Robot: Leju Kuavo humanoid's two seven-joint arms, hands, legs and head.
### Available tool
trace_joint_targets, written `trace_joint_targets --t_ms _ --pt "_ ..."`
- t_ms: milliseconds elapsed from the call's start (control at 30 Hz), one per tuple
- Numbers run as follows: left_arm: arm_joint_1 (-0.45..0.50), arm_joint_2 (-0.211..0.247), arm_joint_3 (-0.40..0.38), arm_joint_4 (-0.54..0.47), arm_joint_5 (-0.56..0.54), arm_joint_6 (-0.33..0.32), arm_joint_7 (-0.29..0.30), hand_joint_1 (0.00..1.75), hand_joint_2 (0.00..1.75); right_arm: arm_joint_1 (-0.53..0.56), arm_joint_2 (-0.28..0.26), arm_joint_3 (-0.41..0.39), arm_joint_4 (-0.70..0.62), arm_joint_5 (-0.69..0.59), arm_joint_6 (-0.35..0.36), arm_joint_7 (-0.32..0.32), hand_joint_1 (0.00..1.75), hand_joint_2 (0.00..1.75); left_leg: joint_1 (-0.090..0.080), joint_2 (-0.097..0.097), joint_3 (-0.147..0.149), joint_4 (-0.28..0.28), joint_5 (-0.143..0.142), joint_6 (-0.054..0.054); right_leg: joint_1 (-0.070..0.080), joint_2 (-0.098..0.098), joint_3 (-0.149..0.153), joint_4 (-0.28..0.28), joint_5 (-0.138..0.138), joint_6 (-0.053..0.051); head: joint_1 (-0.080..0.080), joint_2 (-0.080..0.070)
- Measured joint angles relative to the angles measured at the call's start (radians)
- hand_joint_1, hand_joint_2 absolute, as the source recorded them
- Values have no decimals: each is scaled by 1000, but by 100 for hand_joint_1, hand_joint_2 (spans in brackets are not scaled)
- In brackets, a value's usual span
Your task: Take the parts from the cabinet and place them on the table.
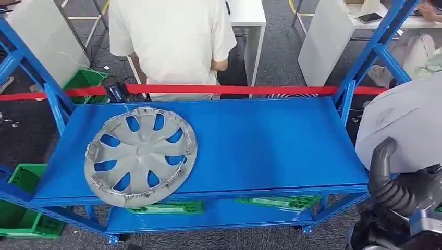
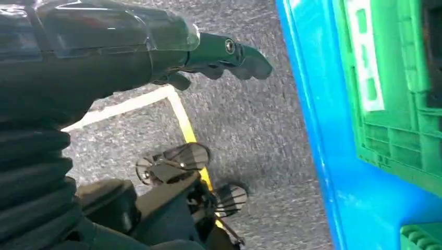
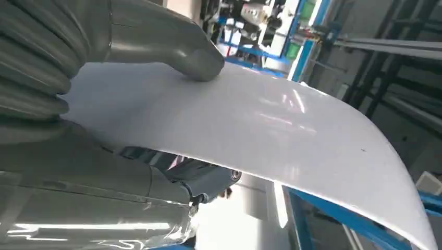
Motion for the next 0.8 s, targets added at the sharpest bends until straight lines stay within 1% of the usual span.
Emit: trace_joint_targets --t_ms 33,67,100,133,167,200,233,267,300,333,367,400,433,467,500,533,567,600,633,667,700,733,767,800 --pt "-5 0 0 0 0 0 1 0 175 -1 1 -5 0 4 0 16 175 175 -2 -2 -16 0 12 7 1 0 -17 30 -54 6 3 0" --pt "-7 -1 0 0 -1 0 1 0 175 -3 0 -9 0 5 0 25 175 175 -2 -2 -27 1 21 12 -1 0 -31 76 -103 9 11 0" --pt "-9 -4 0 0 -1 -1 1 0 175 -5 1 -12 0 7 0 35 175 175 -4 -4 -44 1 34 14 -1 0 -57 182 -181 14 24 0" --pt "-8 -5 0 0 0 -2 1 0 175 -6 1 -13 0 11 0 41 175 175 -5 -4 -56 2 43 15 0 0 -72 257 -219 17 30 0" --pt "-7 -6 0 0 0 -2 1 0 175 -6 1 -14 0 13 0 46 175 175 -8 -5 -70 2 53 16 0 0 -77 318 -237 17 38 0" --pt "-7 -6 0 0 1 -2 1 0 175 -6 1 -16 0 13 0 53 175 175 -10 -5 -80 3 61 16 0 0 -64 325 -226 15 44 0" --pt "-7 -6 0 0 3 -3 1 0 175 -8 1 -19 0 16 0 59 175 175 -13 -6 -93 4 71 15 1 0 -21 282 -189 10 50 0" --pt "-7 -6 0 0 3 -5 2 0 175 -9 0 -19 0 20 0 63 175 175 -14 -7 -100 4 77 14 1 0 27 213 -158 6 54 0" --pt "-7 -8 0 0 2 -5 3 0 175 -10 -1 -19 0 25 0 70 175 175 -16 -9 -106 4 84 13 4 0 102 99 -125 -3 57 0" --pt "-8 -10 0 0 0 -5 5 0 175 -10 -5 -19 -2 36 0 80 175 175 -16 -9 -108 5 90 10 9 1 166 5 -116 -12 59 0" --pt "-8 -11 0 0 -4 -6 10 0 175 -12 -10 -19 -7 45 0 92 175 175 -22 -9 -114 8 96 6 12 0 203 -62 -127 -19 61 0" --pt "-7 -13 0 0 -8 -8 14 0 175 -14 -15 -20 -12 56 0 106 175 175 -20 -7 -119 7 106 0 13 1 203 -72 -128 -19 58 0" --pt "-6 -14 0 0 -13 -10 20 0 175 -13 -18 -20 -15 63 0 116 175 175 -17 -6 -122 7 112 -5 16 2 194 -67 -124 -23 57 0" --pt "-3 -16 0 0 -16 -13 25 0 175 -13 -20 -20 -16 67 0 127 175 175 -16 -6 -123 6 120 -10 17 3 192 -65 -119 -27 61 0" --pt "1 -16 0 0 -19 -15 27 0 175 -12 -22 -20 -16 70 0 137 175 175 -20 -6 -129 5 120 -17 10 -2 183 -73 -104 -34 62 0" --pt "2 -17 0 0 -20 -16 30 0 175 -14 -24 -20 -16 74 0 140 175 175 -17 0 -139 22 87 -23 8 -5 176 -74 -94 -37 60 0" --pt "3 -17 0 0 -21 -17 33 0 175 -13 -27 -20 -18 76 0 148 175 175 -12 2 -166 87 14 -30 8 -5 160 -71 -84 -45 47 0" --pt "3 -17 0 0 -22 -19 34 0 175 -12 -28 -19 -18 79 0 152 175 175 -8 3 -192 164 -45 -35 8 -6 145 -67 -77 -46 41 0" --pt "3 -17 0 0 -22 -19 36 0 175 -12 -29 -19 -19 82 0 156 175 175 -3 3 -219 256 -97 -41 8 -6 128 -62 -67 -45 37 0" --pt "3 -18 0 0 -22 -19 37 0 175 -13 -31 -19 -19 84 0 157 175 175 0 3 -236 324 -120 -45 7 -6 111 -56 -59 -44 34 0" --pt "3 -18 0 0 -22 -19 40 0 175 -13 -33 -19 -19 84 0 159 175 175 4 3 -237 362 -113 -48 7 -6 91 -48 -50 -42 29 0" --pt "3 -18 0 0 -22 -19 41 0 175 -13 -33 -19 -19 85 0 159 175 175 7 4 -212 349 -80 -51 5 -6 74 -39 -44 -39 25 0" --pt "2 -18 0 0 -22 -19 43 0 175 -13 -34 -19 -19 85 0 159 175 175 8 4 -165 292 -38 -52 4 -5 57 -31 -39 -35 24 0" --pt "2 -18 0 0 -22 -19 43 0 175 -13 -34 -19 -19 85 0 160 175 175 8 4 -99 203 -7 -51 1 -5 46 -25 -34 -30 21 0"
